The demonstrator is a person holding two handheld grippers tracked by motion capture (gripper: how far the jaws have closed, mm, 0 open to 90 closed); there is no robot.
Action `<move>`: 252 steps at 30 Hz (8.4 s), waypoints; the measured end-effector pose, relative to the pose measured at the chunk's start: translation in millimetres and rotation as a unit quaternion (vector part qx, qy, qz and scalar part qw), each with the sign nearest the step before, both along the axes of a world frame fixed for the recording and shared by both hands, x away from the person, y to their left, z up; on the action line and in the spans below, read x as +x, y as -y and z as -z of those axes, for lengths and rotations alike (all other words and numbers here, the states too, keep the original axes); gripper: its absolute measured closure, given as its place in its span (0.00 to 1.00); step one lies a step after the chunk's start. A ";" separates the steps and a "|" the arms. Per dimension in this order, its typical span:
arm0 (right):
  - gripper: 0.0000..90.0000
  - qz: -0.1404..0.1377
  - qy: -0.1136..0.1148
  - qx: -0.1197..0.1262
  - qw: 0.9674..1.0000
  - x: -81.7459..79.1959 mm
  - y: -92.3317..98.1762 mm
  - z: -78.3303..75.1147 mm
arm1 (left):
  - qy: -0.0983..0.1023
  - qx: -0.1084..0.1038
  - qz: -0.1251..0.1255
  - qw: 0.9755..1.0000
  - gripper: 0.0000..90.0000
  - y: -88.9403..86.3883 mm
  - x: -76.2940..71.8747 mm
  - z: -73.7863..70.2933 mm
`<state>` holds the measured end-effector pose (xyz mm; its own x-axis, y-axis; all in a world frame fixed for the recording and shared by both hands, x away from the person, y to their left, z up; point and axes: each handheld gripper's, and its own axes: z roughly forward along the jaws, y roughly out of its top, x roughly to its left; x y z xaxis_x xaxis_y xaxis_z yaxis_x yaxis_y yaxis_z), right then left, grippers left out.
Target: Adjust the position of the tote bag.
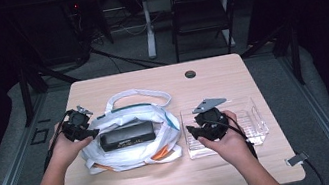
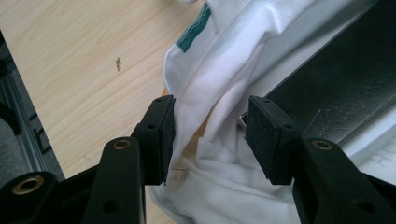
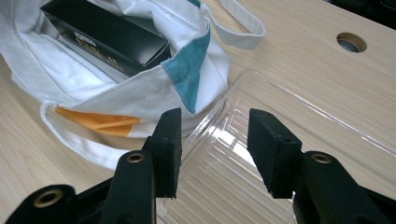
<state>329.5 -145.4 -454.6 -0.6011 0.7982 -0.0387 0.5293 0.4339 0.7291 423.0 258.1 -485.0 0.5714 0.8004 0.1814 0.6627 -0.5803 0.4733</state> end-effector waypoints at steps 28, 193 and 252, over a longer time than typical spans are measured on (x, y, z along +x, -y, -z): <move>0.54 0.007 0.006 -0.009 1.000 -0.5 6.2 7.9 | 0.001 0.026 0.154 0.988 0.43 29.2 -9.0 -14.0; 0.54 -0.051 0.004 -0.044 0.998 3.0 6.6 17.7 | -0.034 0.042 0.330 0.942 0.48 59.2 -18.8 -23.7; 0.39 -0.241 -0.026 -0.139 0.960 49.8 1.9 -54.8 | -0.017 0.066 0.394 0.917 0.48 134.1 -16.8 -72.7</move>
